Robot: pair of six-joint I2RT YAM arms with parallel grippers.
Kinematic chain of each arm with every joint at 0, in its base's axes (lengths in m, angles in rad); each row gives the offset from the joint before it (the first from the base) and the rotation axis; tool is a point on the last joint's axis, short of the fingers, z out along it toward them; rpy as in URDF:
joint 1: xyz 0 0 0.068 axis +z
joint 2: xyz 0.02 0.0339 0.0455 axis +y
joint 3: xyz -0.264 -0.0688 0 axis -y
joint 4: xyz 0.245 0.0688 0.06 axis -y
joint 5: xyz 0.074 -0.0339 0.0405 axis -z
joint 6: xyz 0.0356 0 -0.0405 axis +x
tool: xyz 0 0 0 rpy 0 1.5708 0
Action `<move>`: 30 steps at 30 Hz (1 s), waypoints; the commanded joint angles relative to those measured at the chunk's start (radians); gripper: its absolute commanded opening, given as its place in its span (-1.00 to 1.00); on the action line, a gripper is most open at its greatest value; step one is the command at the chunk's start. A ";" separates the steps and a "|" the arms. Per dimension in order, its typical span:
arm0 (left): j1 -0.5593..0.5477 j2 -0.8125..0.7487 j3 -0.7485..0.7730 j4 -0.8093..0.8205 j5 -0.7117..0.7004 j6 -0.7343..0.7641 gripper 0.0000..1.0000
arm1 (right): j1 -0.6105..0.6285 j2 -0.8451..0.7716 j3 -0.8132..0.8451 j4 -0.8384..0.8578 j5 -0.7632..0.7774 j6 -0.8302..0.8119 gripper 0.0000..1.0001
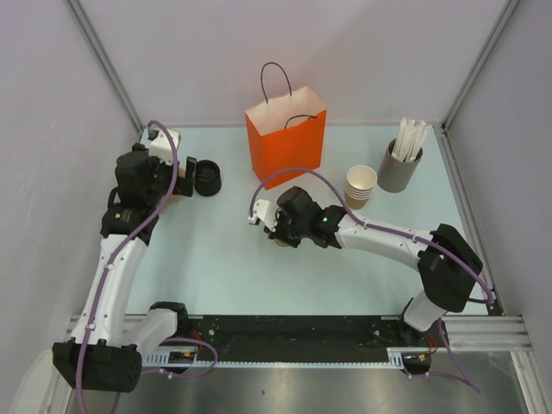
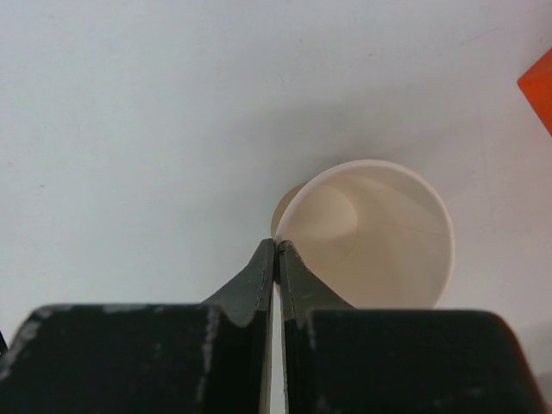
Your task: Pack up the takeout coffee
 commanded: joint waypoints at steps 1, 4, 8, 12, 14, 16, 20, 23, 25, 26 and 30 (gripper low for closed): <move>0.009 -0.026 -0.011 0.034 0.010 -0.021 0.99 | 0.011 0.009 0.000 0.043 -0.011 0.004 -1.00; 0.009 -0.028 -0.015 0.036 0.008 -0.021 0.99 | 0.014 0.011 -0.002 0.040 -0.010 0.003 -1.00; 0.009 -0.028 -0.015 0.037 0.010 -0.021 0.99 | 0.014 0.017 -0.002 0.040 -0.013 0.001 -0.96; 0.009 -0.026 -0.015 0.039 0.010 -0.022 0.99 | 0.015 0.026 -0.002 0.034 -0.019 -0.002 -0.89; 0.009 -0.025 -0.015 0.037 0.011 -0.022 0.99 | 0.015 0.026 -0.002 0.034 -0.021 -0.005 -0.87; 0.009 -0.023 -0.015 0.037 0.011 -0.022 0.99 | 0.017 0.025 -0.003 0.031 -0.021 -0.006 -0.86; 0.009 -0.025 -0.014 0.037 0.013 -0.022 0.99 | 0.017 0.028 -0.002 0.030 -0.024 -0.009 -0.85; 0.009 -0.025 -0.014 0.036 0.010 -0.024 0.99 | 0.017 0.020 -0.002 0.028 -0.021 -0.012 -0.79; 0.009 -0.026 -0.015 0.039 0.011 -0.024 0.99 | 0.017 0.005 -0.002 0.031 -0.017 -0.014 -0.72; 0.009 -0.025 -0.015 0.039 0.010 -0.022 0.99 | 0.017 -0.001 -0.002 0.030 -0.016 -0.017 -0.68; 0.009 -0.023 -0.014 0.036 0.007 -0.024 0.99 | 0.017 -0.033 -0.002 0.034 -0.011 -0.026 -0.46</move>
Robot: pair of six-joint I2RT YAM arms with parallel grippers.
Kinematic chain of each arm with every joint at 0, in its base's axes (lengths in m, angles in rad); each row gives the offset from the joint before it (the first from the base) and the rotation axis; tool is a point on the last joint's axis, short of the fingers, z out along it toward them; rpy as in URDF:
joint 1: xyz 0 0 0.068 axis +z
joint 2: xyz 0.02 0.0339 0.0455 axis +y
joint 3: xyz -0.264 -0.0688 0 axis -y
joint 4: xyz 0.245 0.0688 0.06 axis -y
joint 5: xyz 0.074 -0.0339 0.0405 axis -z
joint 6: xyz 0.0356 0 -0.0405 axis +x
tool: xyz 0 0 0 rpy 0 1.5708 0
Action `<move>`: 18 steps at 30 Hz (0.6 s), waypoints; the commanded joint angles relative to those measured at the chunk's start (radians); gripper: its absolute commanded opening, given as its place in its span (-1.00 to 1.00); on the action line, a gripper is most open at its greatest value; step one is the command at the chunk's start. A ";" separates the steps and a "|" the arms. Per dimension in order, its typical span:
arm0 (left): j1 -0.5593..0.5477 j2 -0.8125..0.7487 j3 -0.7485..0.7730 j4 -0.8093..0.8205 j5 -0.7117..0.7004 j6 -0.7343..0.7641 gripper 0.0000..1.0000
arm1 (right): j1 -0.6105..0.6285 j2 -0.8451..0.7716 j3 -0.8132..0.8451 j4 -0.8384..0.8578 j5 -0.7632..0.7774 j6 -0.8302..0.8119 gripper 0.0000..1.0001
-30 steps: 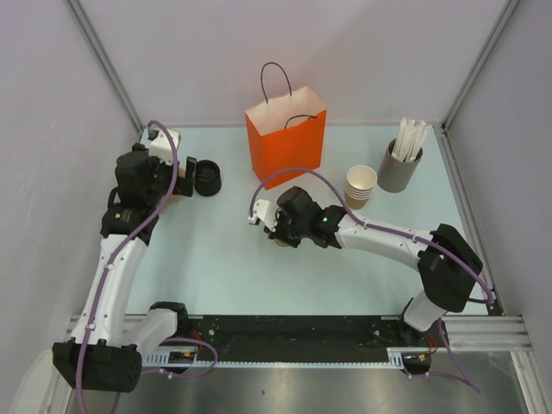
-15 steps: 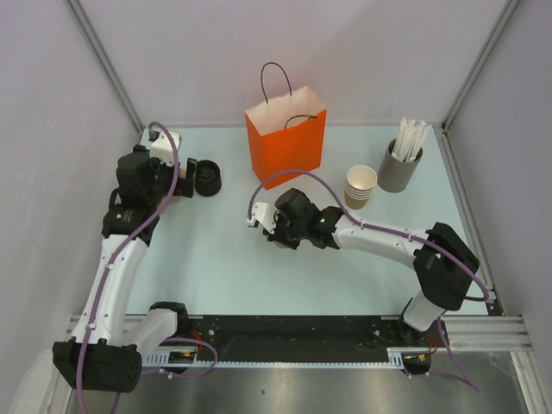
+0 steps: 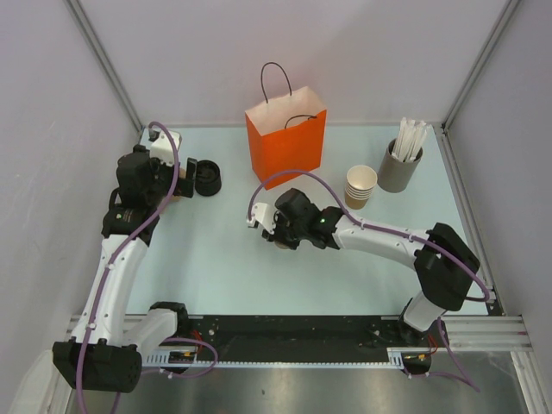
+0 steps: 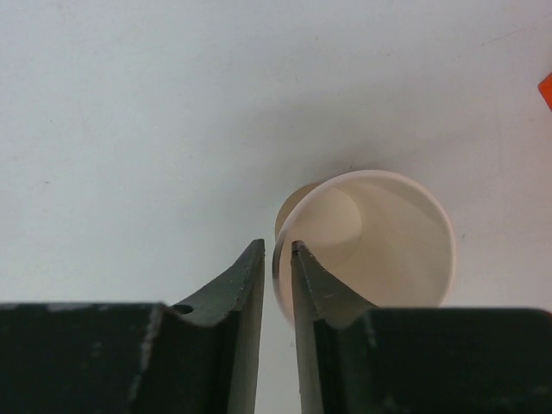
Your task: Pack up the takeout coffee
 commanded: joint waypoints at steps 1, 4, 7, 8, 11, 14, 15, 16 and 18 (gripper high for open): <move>0.009 -0.024 0.001 0.028 0.008 -0.020 0.99 | 0.006 -0.062 0.002 0.031 0.000 -0.021 -0.41; 0.009 -0.022 0.003 0.026 0.010 -0.023 1.00 | 0.008 -0.082 0.002 0.029 0.004 -0.022 -0.23; 0.009 -0.022 0.004 0.025 0.010 -0.026 0.99 | 0.006 -0.100 0.002 0.028 -0.001 -0.025 -0.04; 0.009 -0.022 0.004 0.025 0.010 -0.026 0.99 | 0.006 -0.108 0.002 0.028 -0.001 -0.027 0.03; 0.009 -0.022 0.007 0.022 0.011 -0.025 0.99 | 0.008 -0.126 0.002 0.020 -0.004 -0.037 0.33; 0.009 -0.018 0.007 0.020 0.013 -0.025 0.99 | 0.008 -0.143 0.002 0.008 -0.013 -0.048 0.59; 0.009 -0.016 0.007 0.022 0.010 -0.025 0.99 | 0.006 -0.146 0.002 0.003 -0.016 -0.050 0.64; 0.009 -0.015 0.006 0.020 0.011 -0.023 0.99 | 0.006 -0.149 0.002 0.000 -0.018 -0.053 0.68; 0.009 -0.010 0.010 0.019 0.010 -0.023 0.99 | 0.003 -0.160 0.003 -0.008 -0.029 -0.056 0.77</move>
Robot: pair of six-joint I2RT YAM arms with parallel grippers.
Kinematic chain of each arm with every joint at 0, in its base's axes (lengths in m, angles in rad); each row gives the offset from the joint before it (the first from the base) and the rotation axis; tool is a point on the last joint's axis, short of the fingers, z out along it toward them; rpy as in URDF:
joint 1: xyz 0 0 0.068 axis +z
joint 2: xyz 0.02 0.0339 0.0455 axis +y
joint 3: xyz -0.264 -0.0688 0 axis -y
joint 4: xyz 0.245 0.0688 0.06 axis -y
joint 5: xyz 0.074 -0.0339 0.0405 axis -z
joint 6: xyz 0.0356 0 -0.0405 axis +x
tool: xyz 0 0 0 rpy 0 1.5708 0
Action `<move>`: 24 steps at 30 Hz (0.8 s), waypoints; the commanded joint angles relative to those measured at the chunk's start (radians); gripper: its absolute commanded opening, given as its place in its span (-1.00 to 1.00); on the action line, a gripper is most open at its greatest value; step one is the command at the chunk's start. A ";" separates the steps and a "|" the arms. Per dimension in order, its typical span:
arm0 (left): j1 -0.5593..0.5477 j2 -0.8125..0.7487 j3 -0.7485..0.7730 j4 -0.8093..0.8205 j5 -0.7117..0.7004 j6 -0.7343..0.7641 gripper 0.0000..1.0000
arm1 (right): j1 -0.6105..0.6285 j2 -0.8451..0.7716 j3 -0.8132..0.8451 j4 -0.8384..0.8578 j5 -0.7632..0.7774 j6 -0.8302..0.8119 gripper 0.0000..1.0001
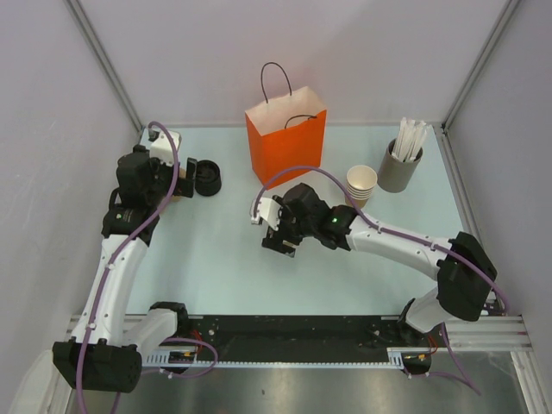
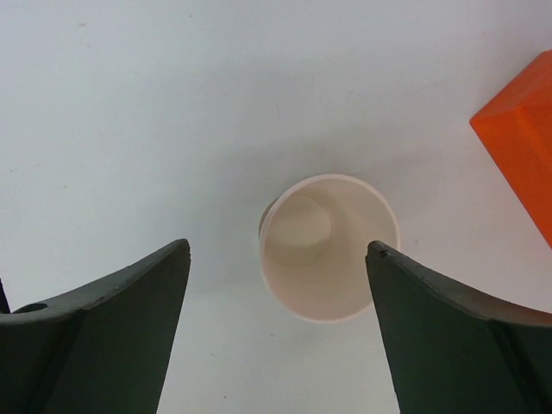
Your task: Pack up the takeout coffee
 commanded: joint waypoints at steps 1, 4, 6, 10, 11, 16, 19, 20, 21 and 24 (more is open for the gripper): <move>0.009 -0.008 0.012 0.018 0.010 -0.017 0.99 | 0.003 -0.054 0.003 -0.002 -0.026 -0.019 0.81; 0.009 0.004 0.023 0.013 0.008 -0.015 0.99 | 0.000 -0.065 0.002 -0.010 -0.033 -0.025 0.89; 0.009 0.015 0.030 0.004 0.003 -0.006 0.99 | -0.007 -0.078 0.003 -0.016 -0.036 -0.029 0.93; 0.009 0.044 0.049 -0.012 -0.013 0.006 0.99 | -0.042 -0.109 0.003 -0.024 -0.042 -0.031 0.96; 0.007 0.050 0.061 -0.019 -0.020 0.014 0.99 | -0.051 -0.117 0.002 -0.027 -0.053 -0.026 0.96; -0.003 0.122 0.101 -0.035 -0.069 0.054 0.99 | -0.099 -0.155 0.003 -0.031 -0.070 -0.020 0.96; -0.016 0.183 0.121 -0.021 -0.118 0.100 0.99 | -0.114 -0.160 0.003 -0.033 -0.078 -0.020 0.96; -0.017 0.200 0.134 -0.016 -0.128 0.123 0.99 | -0.117 -0.160 0.003 -0.036 -0.079 -0.020 0.96; -0.017 0.217 0.142 -0.009 -0.144 0.134 0.99 | -0.117 -0.160 0.003 -0.036 -0.079 -0.022 0.96; -0.017 0.292 0.167 0.036 -0.190 0.164 0.99 | -0.117 -0.158 0.003 -0.039 -0.078 -0.025 0.96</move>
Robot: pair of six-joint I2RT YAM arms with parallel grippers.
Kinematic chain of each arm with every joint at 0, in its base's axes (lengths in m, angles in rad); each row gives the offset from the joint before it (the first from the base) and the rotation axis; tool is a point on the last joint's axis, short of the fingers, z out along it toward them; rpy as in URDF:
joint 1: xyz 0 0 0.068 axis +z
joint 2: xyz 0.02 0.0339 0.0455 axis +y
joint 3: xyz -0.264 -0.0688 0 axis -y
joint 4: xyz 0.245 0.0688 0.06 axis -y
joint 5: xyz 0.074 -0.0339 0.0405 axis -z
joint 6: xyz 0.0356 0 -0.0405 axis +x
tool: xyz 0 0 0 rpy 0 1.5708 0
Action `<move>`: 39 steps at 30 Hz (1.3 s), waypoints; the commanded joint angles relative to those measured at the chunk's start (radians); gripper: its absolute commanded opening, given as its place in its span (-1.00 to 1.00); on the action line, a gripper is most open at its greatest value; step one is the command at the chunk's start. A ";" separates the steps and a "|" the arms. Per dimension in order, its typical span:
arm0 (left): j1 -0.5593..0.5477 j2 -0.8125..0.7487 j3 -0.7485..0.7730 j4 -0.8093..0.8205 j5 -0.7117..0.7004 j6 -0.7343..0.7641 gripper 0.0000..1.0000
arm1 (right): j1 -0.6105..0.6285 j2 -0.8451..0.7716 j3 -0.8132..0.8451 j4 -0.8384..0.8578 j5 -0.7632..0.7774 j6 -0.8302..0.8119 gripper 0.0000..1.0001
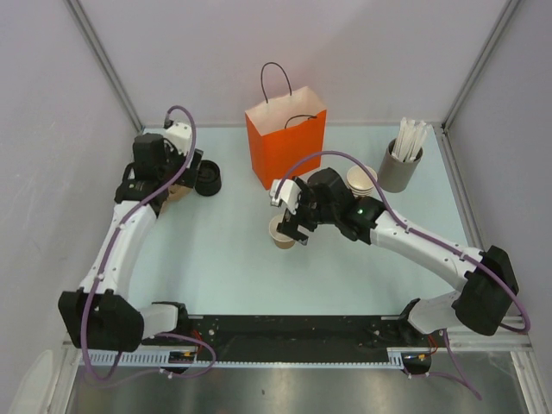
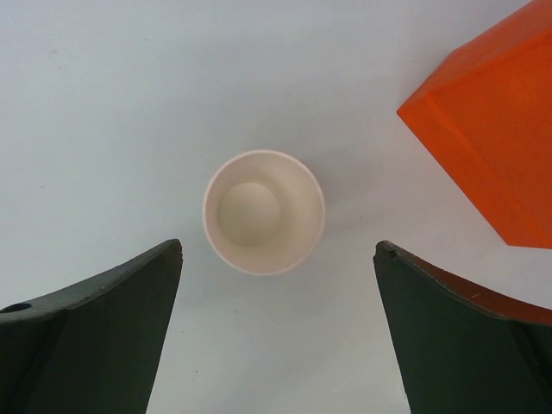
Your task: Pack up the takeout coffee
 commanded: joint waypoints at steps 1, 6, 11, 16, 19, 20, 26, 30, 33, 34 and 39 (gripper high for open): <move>-0.006 0.087 0.067 0.074 -0.090 0.073 0.99 | 0.000 -0.018 0.003 -0.002 -0.016 -0.005 0.96; -0.006 0.237 0.125 0.109 -0.087 0.055 0.99 | -0.005 -0.018 0.003 -0.005 -0.014 -0.006 0.96; -0.006 0.358 0.175 0.134 -0.073 0.027 0.99 | -0.014 -0.019 0.003 -0.009 -0.017 -0.009 0.96; -0.006 0.480 0.210 0.132 -0.067 0.026 0.86 | -0.026 -0.032 0.002 -0.014 -0.017 -0.016 0.96; -0.004 0.527 0.234 0.131 -0.070 0.024 0.75 | -0.031 -0.039 0.003 -0.017 -0.021 -0.019 0.96; -0.005 0.535 0.242 0.132 -0.070 0.023 0.72 | -0.035 -0.041 0.003 -0.017 -0.022 -0.019 0.96; -0.004 0.590 0.282 0.123 -0.045 0.009 0.59 | -0.043 -0.041 0.003 -0.023 -0.027 -0.020 0.96; -0.004 0.615 0.299 0.112 -0.030 -0.002 0.41 | -0.044 -0.042 0.003 -0.023 -0.028 -0.022 0.96; -0.004 0.627 0.305 0.103 -0.018 -0.005 0.32 | -0.048 -0.041 0.003 -0.025 -0.025 -0.026 0.96; -0.004 0.630 0.305 0.101 -0.016 -0.005 0.31 | -0.048 -0.041 0.002 -0.025 -0.025 -0.026 0.96; -0.004 0.642 0.303 0.097 -0.018 0.001 0.24 | -0.048 -0.041 0.000 -0.026 -0.024 -0.031 0.97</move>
